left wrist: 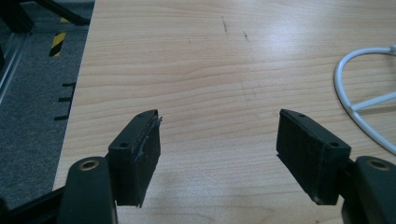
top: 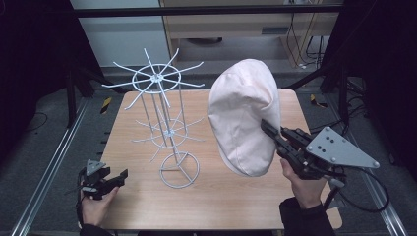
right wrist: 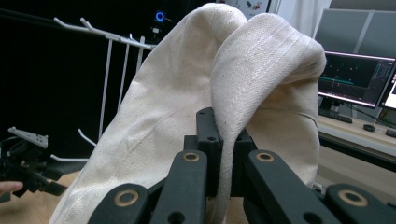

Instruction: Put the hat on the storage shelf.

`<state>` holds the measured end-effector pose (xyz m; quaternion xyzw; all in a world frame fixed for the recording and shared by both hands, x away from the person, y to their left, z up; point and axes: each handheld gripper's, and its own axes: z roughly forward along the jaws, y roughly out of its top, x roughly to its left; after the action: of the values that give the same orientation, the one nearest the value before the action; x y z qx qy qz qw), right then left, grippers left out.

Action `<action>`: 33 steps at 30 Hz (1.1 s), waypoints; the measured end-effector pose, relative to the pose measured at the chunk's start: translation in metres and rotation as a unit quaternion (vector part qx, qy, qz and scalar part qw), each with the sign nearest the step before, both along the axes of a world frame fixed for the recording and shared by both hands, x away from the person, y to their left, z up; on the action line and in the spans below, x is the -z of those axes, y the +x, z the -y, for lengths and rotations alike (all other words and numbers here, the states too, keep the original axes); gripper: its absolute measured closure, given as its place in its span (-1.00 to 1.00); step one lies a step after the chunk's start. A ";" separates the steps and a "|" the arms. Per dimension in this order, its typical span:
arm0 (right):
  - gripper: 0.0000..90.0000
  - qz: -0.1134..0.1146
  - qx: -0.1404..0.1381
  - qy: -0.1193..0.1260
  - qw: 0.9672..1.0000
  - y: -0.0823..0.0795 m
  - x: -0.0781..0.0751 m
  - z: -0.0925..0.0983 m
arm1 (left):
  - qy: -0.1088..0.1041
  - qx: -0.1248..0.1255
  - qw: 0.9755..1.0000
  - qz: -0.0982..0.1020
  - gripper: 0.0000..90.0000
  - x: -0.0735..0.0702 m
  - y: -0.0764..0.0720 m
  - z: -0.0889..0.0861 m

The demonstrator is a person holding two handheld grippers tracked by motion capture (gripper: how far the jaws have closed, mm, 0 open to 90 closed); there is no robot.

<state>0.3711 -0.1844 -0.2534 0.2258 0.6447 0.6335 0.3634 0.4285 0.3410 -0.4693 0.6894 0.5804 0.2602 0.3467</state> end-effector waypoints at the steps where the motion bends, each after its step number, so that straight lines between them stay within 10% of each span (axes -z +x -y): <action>1: 0.96 0.002 0.000 0.001 1.000 0.000 -0.002 0.000 | 0.000 0.000 1.000 0.000 -0.32 0.000 0.000 0.000; 33: 0.96 0.030 -0.047 -0.011 0.998 0.017 -0.040 -0.049 | -0.002 -0.001 1.000 0.000 -0.32 0.000 0.000 -0.001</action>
<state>0.3884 -0.1353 -0.2129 0.1725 0.6505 0.6490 0.3548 0.4283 0.3425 -0.4688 0.6883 0.5814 0.2592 0.3479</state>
